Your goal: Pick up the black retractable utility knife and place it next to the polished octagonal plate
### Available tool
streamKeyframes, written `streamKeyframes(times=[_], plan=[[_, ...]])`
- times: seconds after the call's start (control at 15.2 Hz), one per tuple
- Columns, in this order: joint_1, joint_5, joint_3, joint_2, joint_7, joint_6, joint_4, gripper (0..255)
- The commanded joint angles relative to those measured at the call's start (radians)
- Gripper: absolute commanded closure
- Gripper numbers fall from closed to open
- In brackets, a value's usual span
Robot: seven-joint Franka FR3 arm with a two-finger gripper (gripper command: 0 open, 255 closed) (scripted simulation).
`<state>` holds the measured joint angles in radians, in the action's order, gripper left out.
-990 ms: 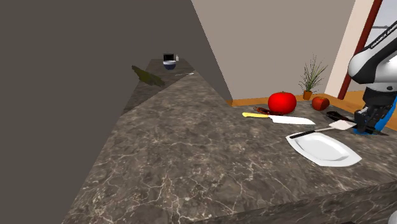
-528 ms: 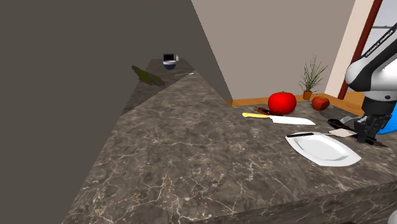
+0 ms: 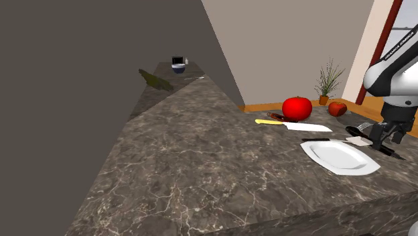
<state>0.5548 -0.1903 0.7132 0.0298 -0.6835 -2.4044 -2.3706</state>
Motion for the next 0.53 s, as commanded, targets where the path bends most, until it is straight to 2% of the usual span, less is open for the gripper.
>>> streamKeyframes(times=[0.0,0.2,0.46], plan=[[-0.001,-0.023,-0.004,0.032,0.017,0.038,0.01,0],[-0.003,-0.069,-0.024,0.111,0.053,0.143,0.046,0],[-0.002,-0.069,-0.025,0.11,0.053,0.143,0.046,0]])
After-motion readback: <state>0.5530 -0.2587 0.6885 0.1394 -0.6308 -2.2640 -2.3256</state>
